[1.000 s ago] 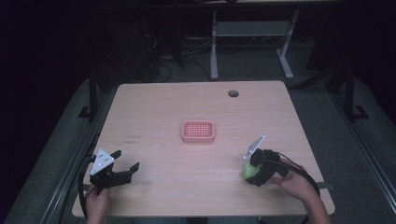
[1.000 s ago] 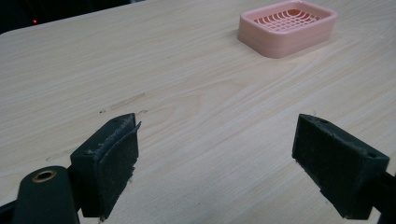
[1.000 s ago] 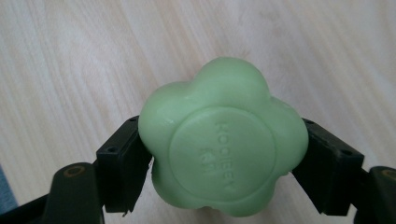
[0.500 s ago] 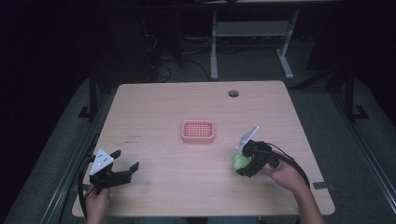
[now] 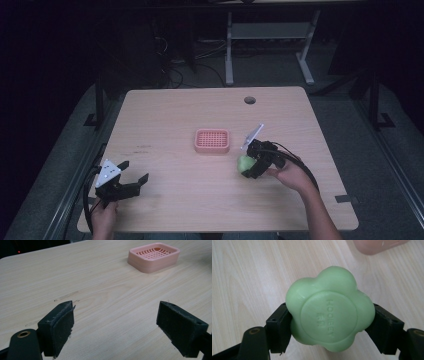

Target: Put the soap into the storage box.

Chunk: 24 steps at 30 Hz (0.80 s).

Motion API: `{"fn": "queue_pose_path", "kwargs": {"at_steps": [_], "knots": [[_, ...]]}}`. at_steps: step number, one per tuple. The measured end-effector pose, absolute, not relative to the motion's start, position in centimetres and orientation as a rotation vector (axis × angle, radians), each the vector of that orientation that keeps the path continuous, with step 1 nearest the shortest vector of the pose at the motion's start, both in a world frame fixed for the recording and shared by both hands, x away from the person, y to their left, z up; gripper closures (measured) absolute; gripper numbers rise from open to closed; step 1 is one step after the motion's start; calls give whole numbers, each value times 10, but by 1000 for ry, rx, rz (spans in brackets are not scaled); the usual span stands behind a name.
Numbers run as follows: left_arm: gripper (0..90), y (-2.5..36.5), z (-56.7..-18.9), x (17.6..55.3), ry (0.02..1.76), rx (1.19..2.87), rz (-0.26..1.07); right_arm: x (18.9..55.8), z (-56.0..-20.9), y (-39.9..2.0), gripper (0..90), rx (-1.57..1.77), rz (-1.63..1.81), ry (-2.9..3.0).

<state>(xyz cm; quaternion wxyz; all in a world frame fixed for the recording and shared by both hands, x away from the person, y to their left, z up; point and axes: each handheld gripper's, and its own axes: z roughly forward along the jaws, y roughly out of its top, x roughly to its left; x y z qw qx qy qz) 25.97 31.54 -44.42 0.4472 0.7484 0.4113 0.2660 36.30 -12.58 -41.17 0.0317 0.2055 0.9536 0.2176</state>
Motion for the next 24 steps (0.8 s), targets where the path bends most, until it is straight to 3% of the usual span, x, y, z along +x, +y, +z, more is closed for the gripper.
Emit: {"fn": "queue_pose_path", "kwargs": {"at_steps": [24], "knots": [[142, 314, -444, 260, 1011, 1856, 662, 406, -392, -98, 270, 616, 712, 2962]]}}
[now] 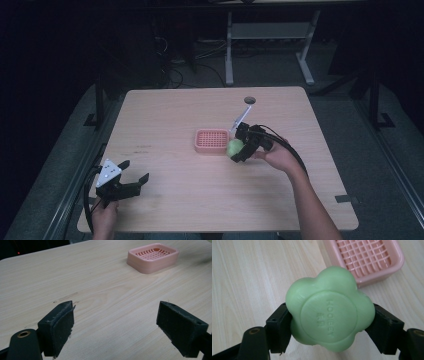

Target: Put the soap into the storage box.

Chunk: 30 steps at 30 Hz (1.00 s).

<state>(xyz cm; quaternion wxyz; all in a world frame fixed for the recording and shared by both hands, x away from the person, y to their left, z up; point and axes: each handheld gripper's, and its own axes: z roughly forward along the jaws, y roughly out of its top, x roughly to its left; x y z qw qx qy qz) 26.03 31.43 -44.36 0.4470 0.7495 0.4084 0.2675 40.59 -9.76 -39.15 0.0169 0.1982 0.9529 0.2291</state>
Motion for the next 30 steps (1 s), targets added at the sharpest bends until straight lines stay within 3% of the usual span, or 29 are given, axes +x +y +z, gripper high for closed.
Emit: {"fn": "queue_pose_path", "kwargs": {"at_steps": [30], "knots": [[142, 314, -443, 261, 1010, 1854, 661, 445, -382, -69, 269, 639, 743, 2953]]}}
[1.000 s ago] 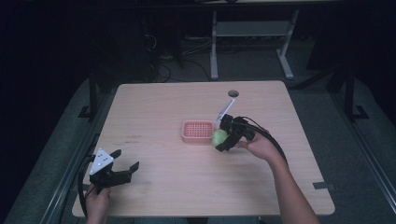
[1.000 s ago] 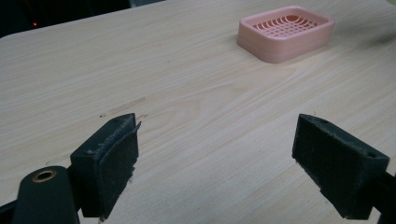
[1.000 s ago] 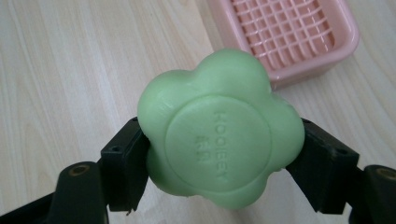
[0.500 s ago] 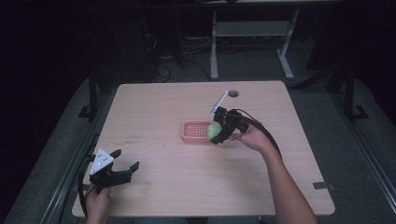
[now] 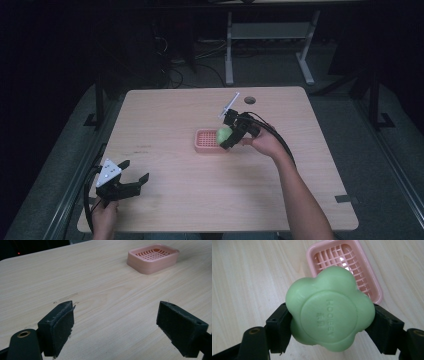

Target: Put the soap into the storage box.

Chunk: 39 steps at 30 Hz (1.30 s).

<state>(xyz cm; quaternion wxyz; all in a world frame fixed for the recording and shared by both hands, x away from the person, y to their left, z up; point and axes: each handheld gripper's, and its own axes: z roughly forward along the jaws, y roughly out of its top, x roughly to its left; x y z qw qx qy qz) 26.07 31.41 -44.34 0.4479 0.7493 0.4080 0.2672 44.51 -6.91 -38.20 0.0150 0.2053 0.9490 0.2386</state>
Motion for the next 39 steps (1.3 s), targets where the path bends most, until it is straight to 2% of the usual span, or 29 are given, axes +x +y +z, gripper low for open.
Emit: {"fn": "queue_pose_path", "kwargs": {"at_steps": [23, 39], "knots": [[142, 315, -443, 261, 1008, 1854, 660, 473, -384, -25, 268, 630, 619, 2996], [142, 314, -443, 262, 1006, 1859, 659, 488, -402, -20, 268, 701, 552, 3007]]}}
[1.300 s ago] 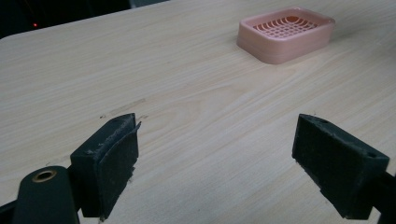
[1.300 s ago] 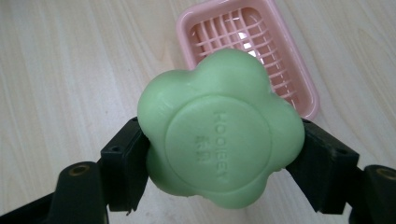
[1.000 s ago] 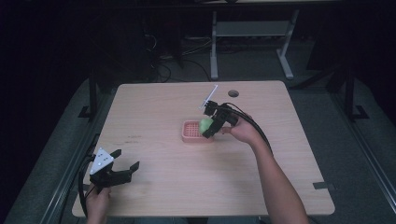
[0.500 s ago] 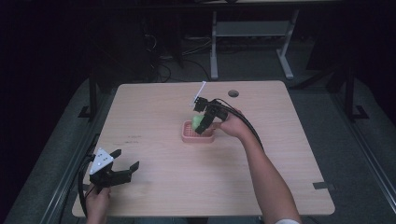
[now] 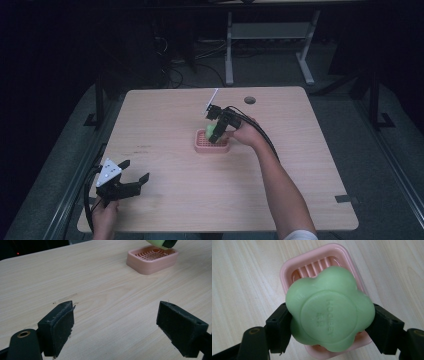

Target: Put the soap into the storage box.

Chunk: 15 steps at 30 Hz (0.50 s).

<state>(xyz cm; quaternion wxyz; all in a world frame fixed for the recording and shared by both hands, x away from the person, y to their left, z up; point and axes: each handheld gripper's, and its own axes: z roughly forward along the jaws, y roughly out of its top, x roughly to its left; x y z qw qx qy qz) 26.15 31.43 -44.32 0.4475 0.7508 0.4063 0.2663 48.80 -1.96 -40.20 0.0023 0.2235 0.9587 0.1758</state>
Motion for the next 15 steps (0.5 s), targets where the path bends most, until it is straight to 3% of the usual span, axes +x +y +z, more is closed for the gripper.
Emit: {"fn": "queue_pose_path", "kwargs": {"at_steps": [15], "knots": [[142, 315, -443, 262, 1003, 1859, 661, 492, -415, -11, 266, 733, 484, 3021]]}}
